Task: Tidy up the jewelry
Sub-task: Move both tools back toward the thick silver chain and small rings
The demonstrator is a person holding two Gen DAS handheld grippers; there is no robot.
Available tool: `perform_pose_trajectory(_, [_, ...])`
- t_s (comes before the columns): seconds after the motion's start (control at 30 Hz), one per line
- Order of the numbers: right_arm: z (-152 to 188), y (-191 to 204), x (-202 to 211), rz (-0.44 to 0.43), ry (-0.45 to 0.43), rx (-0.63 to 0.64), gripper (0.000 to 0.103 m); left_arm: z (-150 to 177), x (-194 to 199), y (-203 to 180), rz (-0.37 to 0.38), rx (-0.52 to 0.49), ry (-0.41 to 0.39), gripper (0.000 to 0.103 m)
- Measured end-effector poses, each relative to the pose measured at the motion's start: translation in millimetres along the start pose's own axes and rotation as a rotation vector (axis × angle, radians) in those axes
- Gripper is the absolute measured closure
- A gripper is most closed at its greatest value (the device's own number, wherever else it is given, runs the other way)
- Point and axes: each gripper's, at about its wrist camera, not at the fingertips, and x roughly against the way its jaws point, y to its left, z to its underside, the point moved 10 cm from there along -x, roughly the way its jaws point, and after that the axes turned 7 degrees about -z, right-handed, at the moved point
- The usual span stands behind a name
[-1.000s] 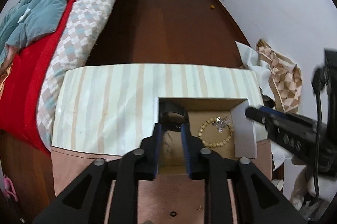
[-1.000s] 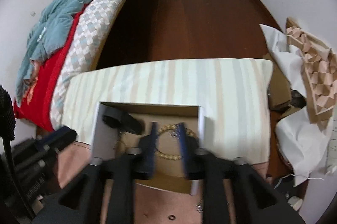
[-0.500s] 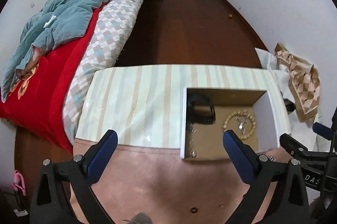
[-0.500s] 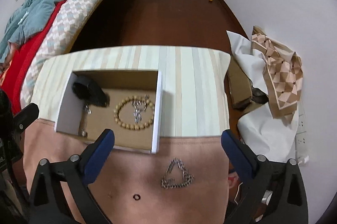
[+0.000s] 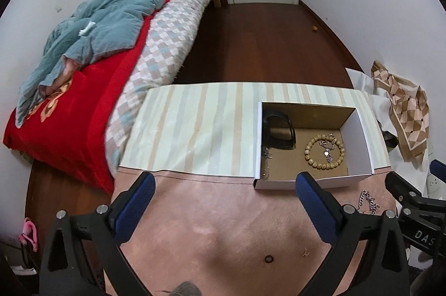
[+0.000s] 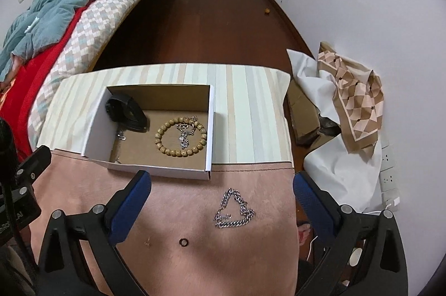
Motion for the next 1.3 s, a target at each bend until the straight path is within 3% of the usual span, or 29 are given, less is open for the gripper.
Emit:
perform_pose_trajectory(0.6, [19, 15, 108, -0.018, -0.181, 0.003, 0.000, 16, 90, 25, 0.011, 0.017, -0.147, 0.000])
perform_pose_trajectory(0.87, [30, 16, 130, -0.101, -0.213, -0.034, 0.000, 27, 101, 35, -0.020, 0.063, -0.153, 0.000])
perform_pose_trajectory(0.97, [39, -3, 119, -0.166, -0.192, -0.118, 0.000, 36, 91, 36, -0.035, 0.077, -0.142, 0.000])
perform_pose_trajectory(1.3, [86, -77, -2, -0.118, 0.005, -0.267, 0.004, 92, -3, 4, -0.111, 0.056, 0.042, 0.000])
